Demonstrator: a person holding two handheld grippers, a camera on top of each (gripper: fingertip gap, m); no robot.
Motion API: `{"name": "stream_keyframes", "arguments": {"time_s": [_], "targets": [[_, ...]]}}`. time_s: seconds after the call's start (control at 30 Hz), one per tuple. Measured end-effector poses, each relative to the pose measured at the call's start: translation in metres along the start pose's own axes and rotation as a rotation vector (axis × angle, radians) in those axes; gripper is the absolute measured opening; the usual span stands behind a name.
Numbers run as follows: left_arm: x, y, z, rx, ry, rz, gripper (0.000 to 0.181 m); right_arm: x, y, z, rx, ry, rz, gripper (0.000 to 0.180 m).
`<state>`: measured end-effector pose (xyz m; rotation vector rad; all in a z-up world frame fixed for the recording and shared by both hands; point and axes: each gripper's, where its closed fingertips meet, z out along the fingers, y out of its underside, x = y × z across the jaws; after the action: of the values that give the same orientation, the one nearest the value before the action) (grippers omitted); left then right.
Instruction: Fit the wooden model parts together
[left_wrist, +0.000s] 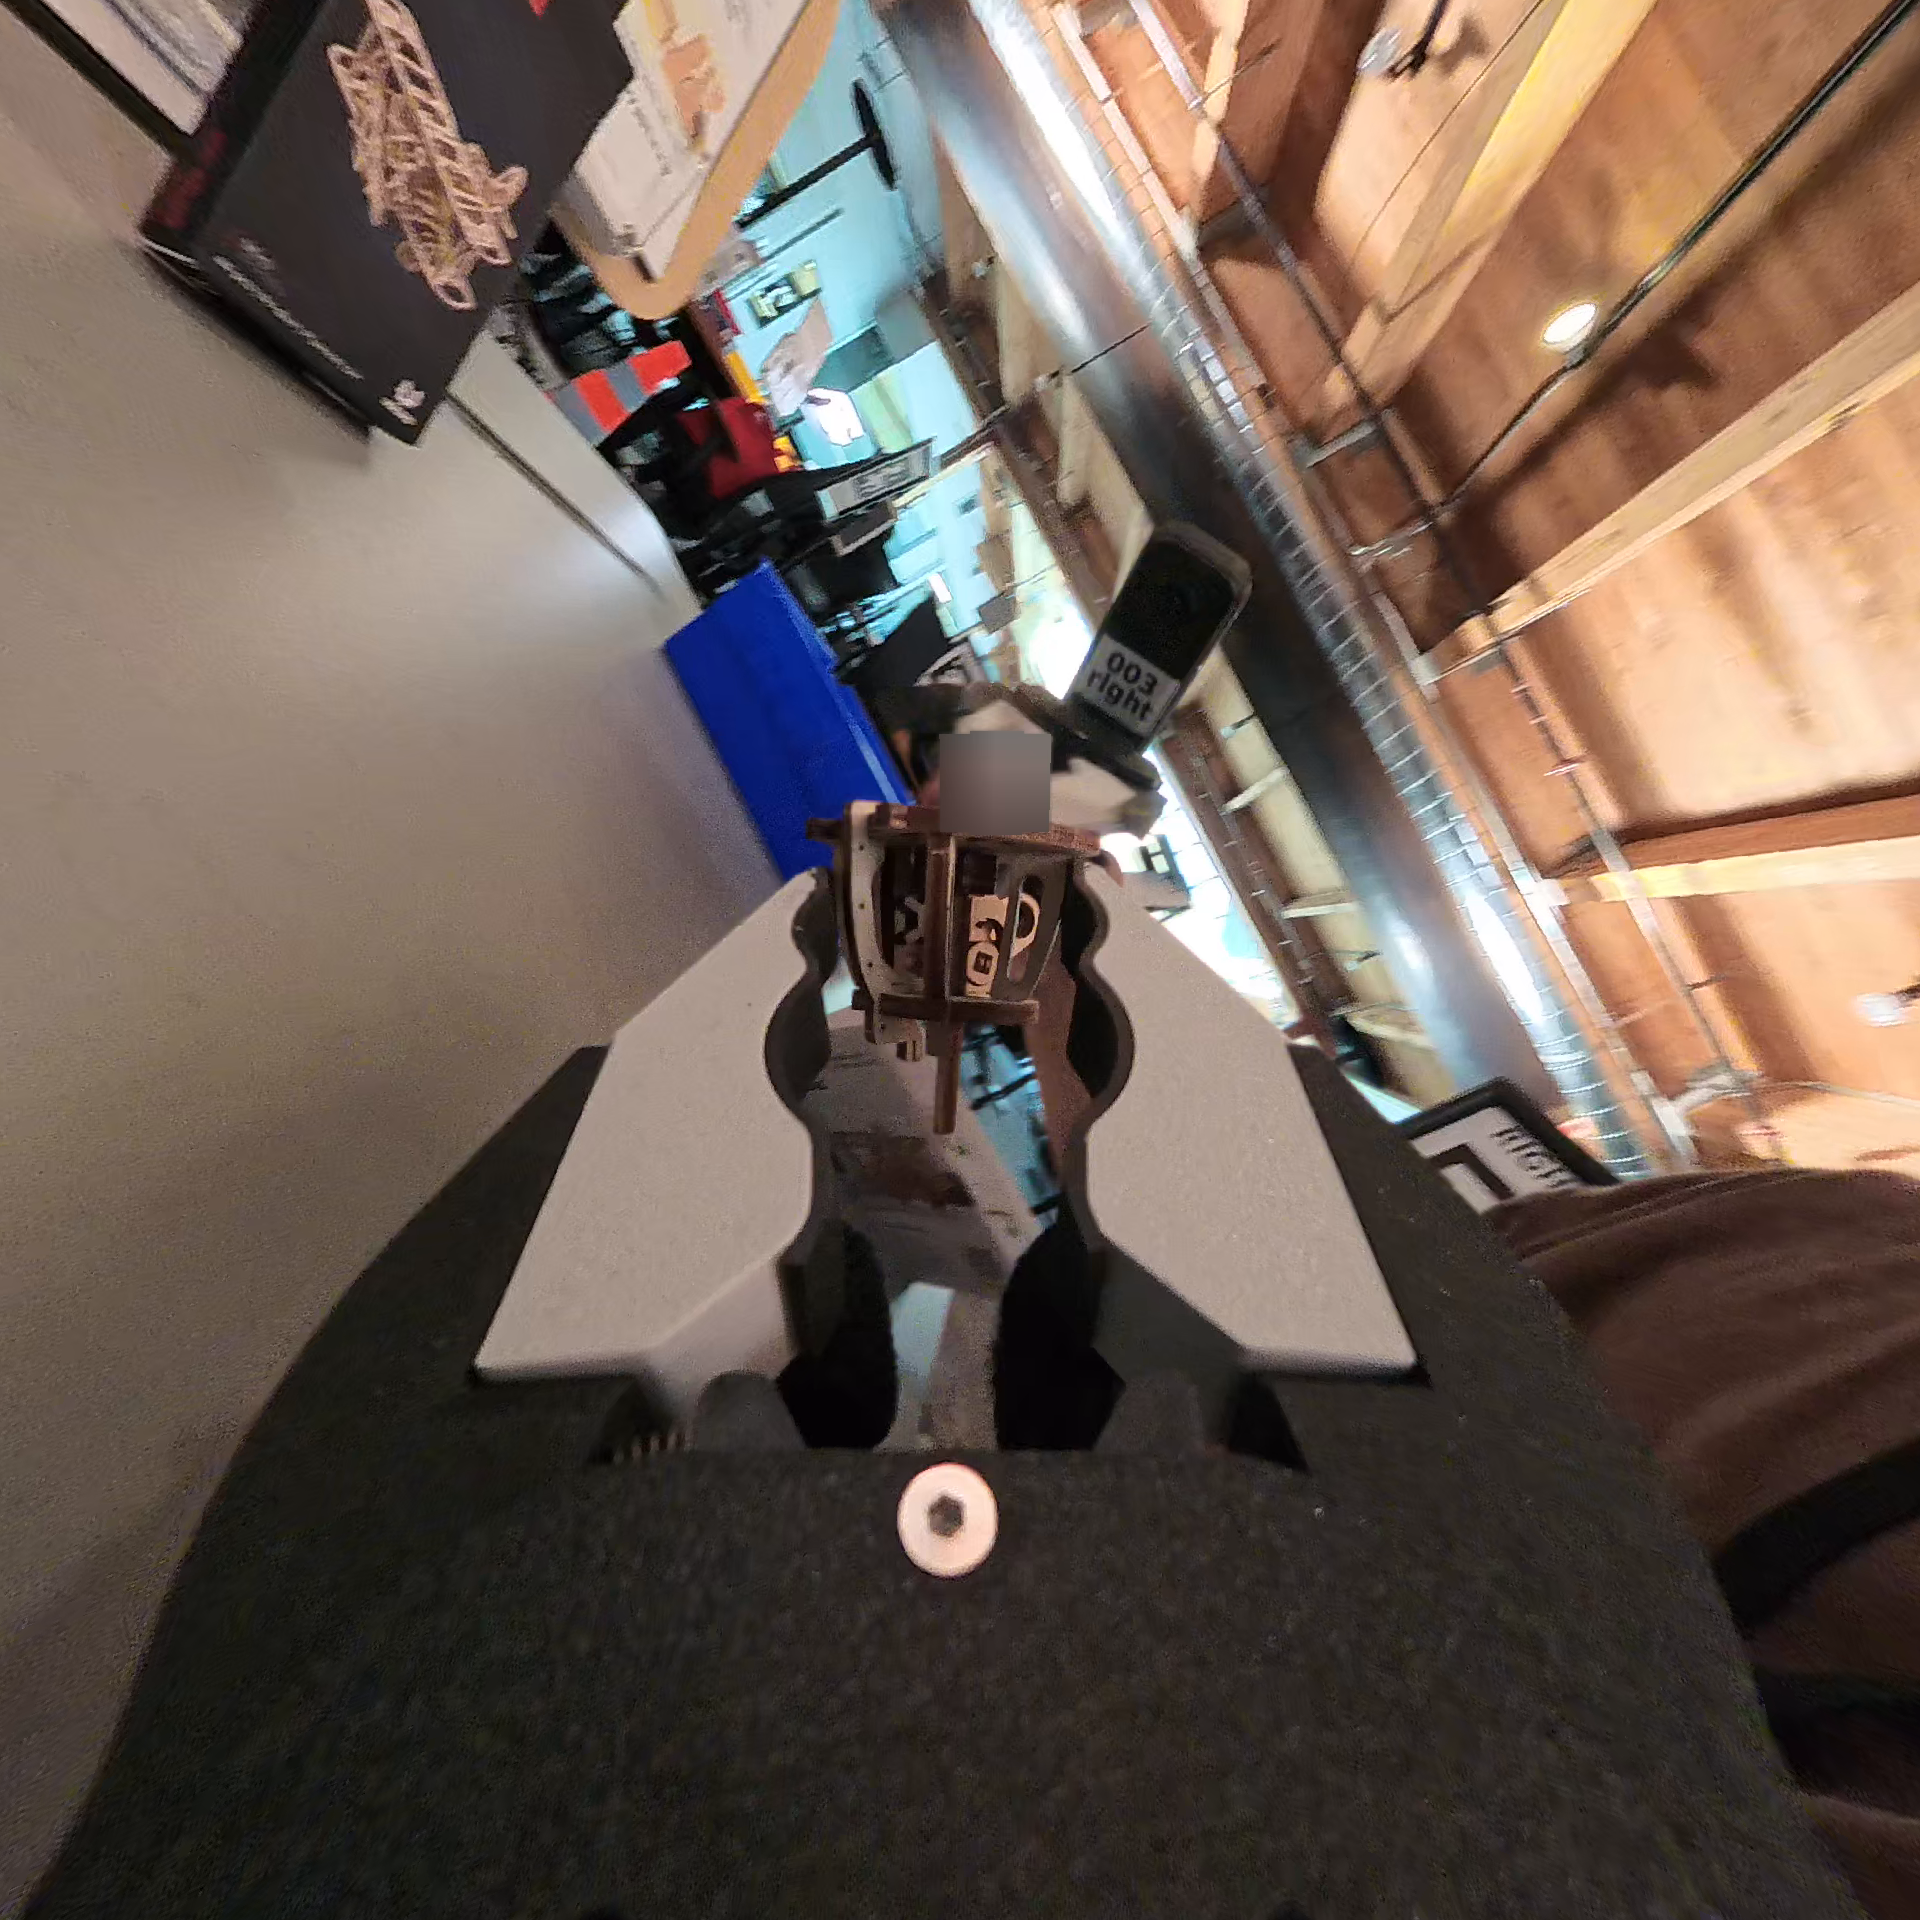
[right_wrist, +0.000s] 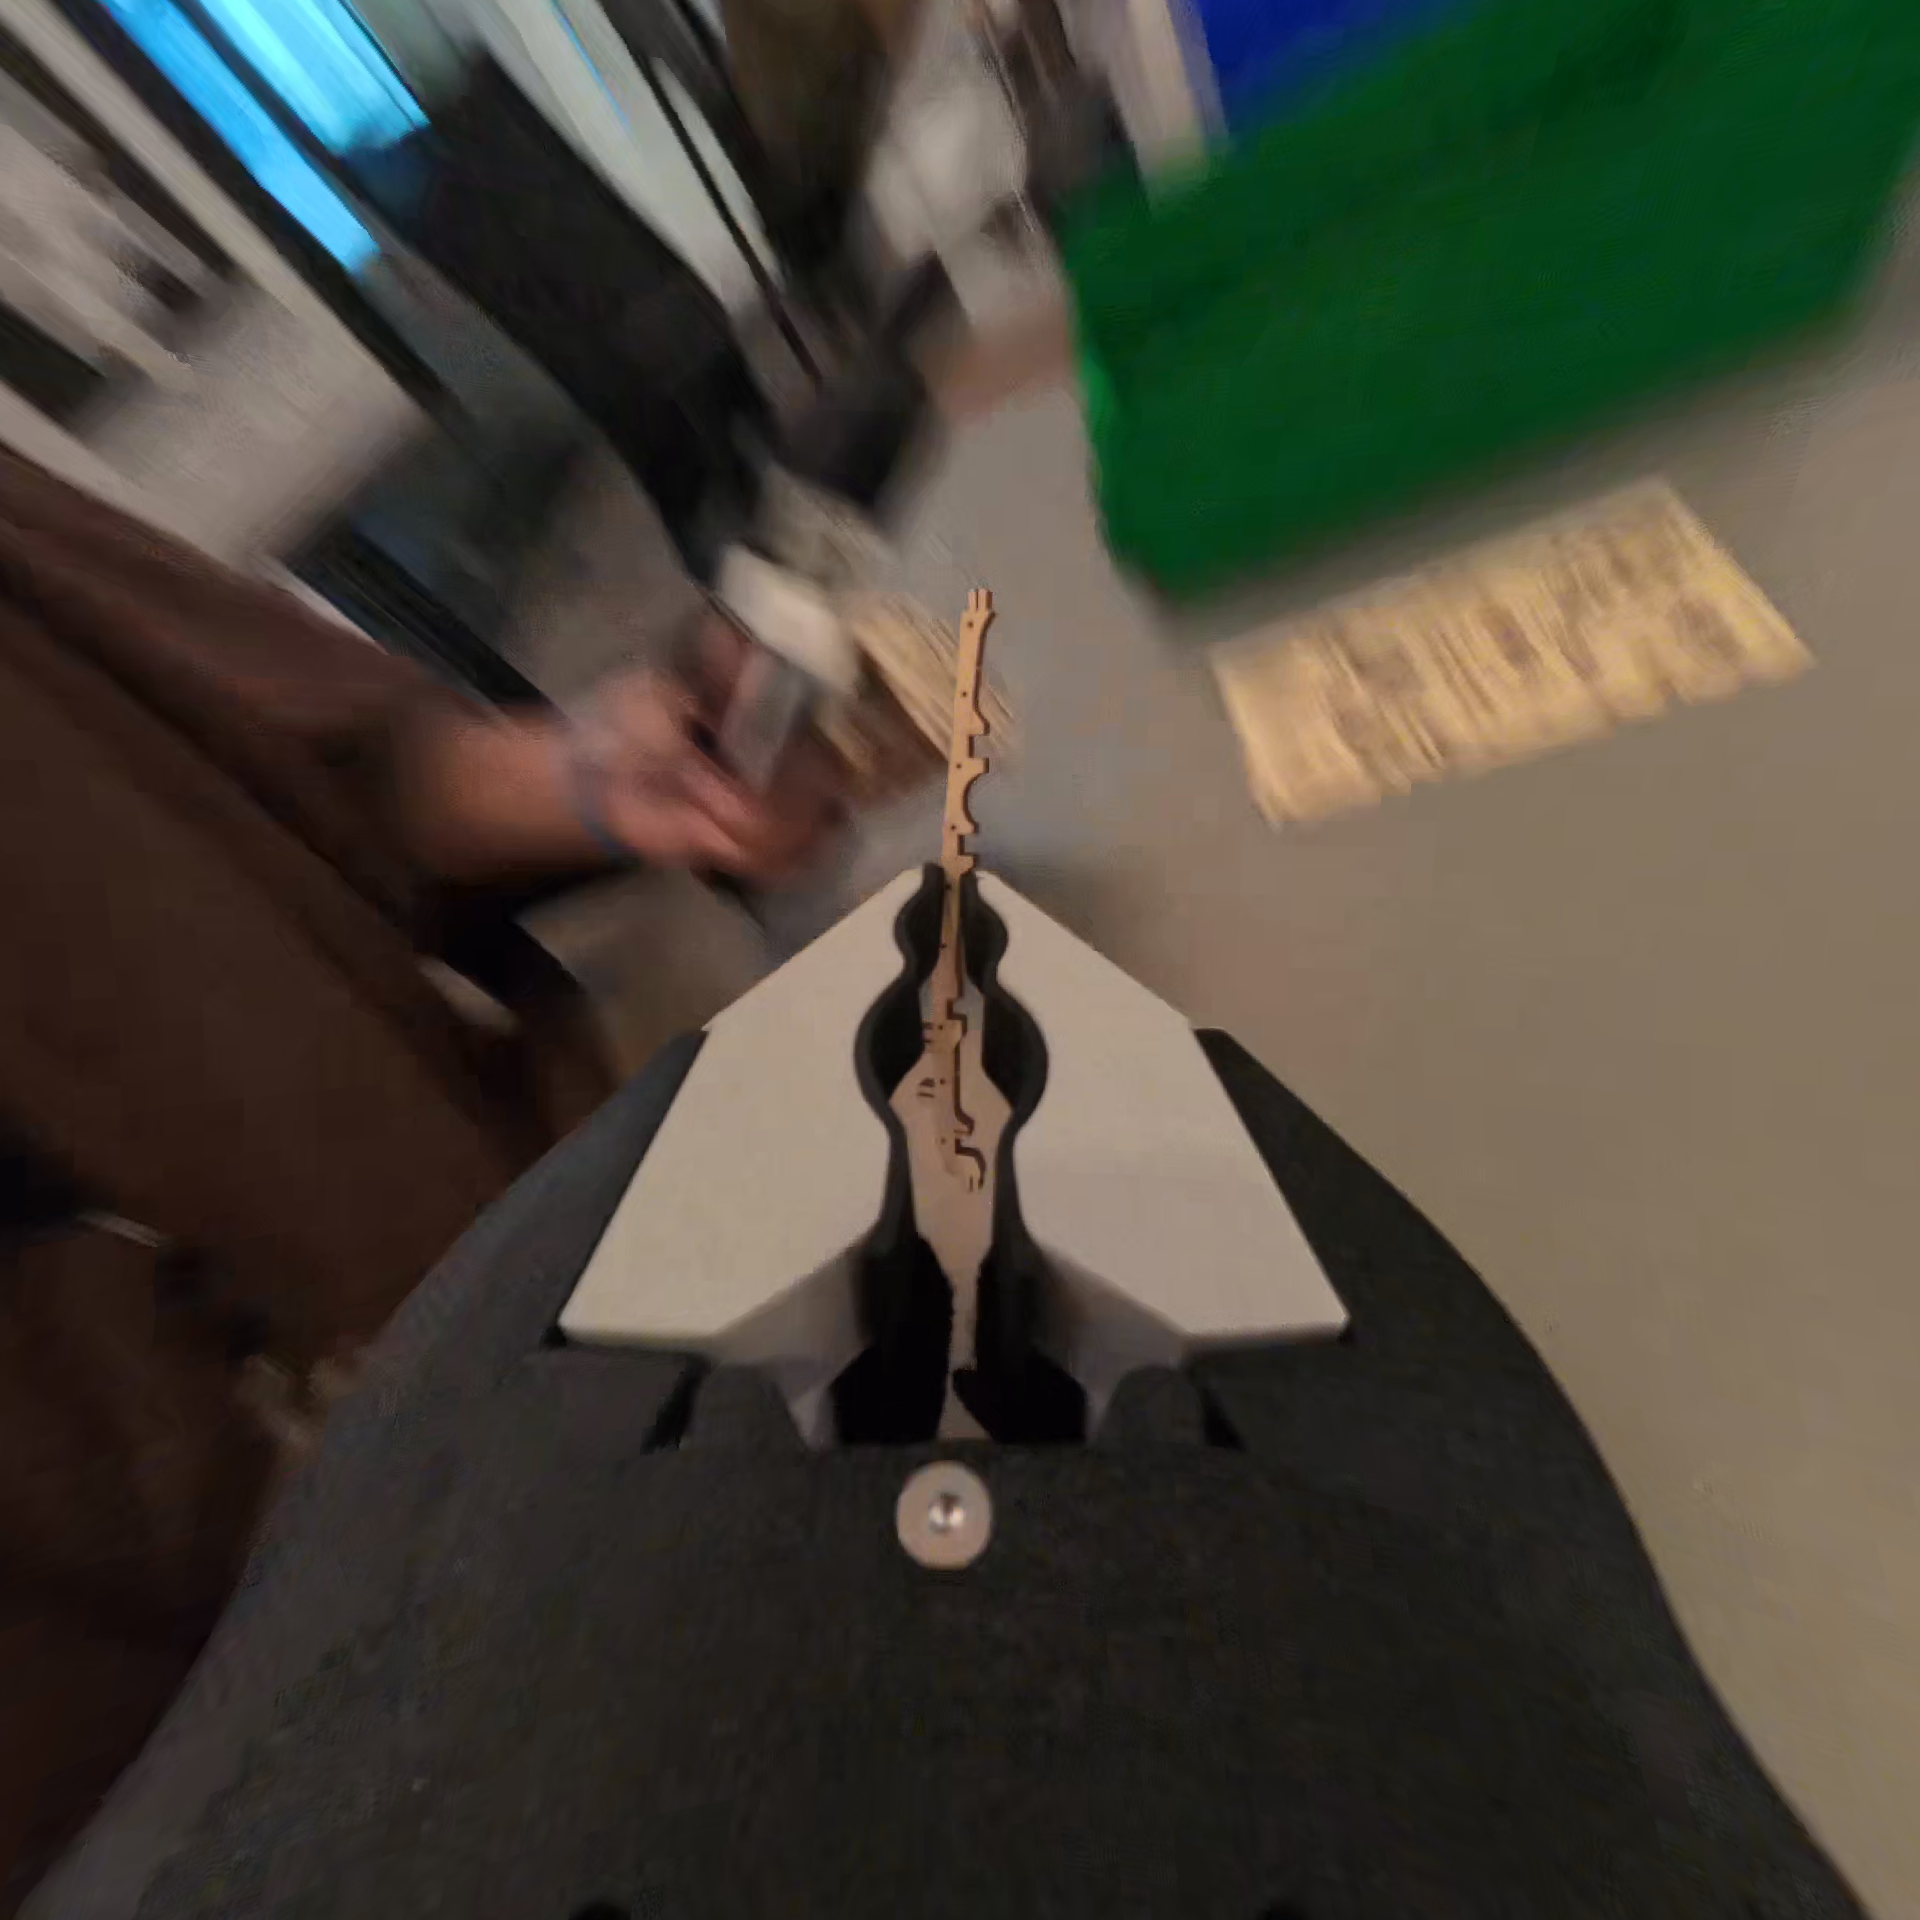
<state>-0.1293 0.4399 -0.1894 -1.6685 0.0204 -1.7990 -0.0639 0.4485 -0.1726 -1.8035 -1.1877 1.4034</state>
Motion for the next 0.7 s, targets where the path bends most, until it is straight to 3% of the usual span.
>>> {"name": "stream_keyframes", "arguments": {"time_s": [0.07, 0.13, 0.27, 0.5, 0.63, 0.7], "targets": [[0.007, 0.0, 0.002, 0.008, 0.061, -0.036, 0.041, -0.052, -0.052, -0.006, 0.308, -0.232, 0.086, 0.002], [0.017, 0.006, 0.007, -0.006, 0.118, -0.052, 0.04, -0.083, -0.073, -0.01, 0.497, -0.401, 0.158, 0.002], [0.041, 0.021, 0.02, -0.019, 0.247, -0.114, 0.04, -0.08, -0.079, -0.019, 0.76, -0.491, 0.307, 0.001], [0.052, 0.033, 0.031, 0.04, 0.327, -0.248, 0.04, -0.07, -0.054, -0.006, 0.782, -0.391, 0.345, 0.0], [0.04, 0.042, 0.032, -0.02, 0.214, -0.175, 0.04, -0.052, -0.051, -0.012, 0.714, -0.25, 0.298, 0.0], [0.027, 0.054, 0.028, -0.068, 0.104, -0.129, 0.04, -0.028, -0.046, -0.022, 0.631, -0.077, 0.246, 0.0]]}}
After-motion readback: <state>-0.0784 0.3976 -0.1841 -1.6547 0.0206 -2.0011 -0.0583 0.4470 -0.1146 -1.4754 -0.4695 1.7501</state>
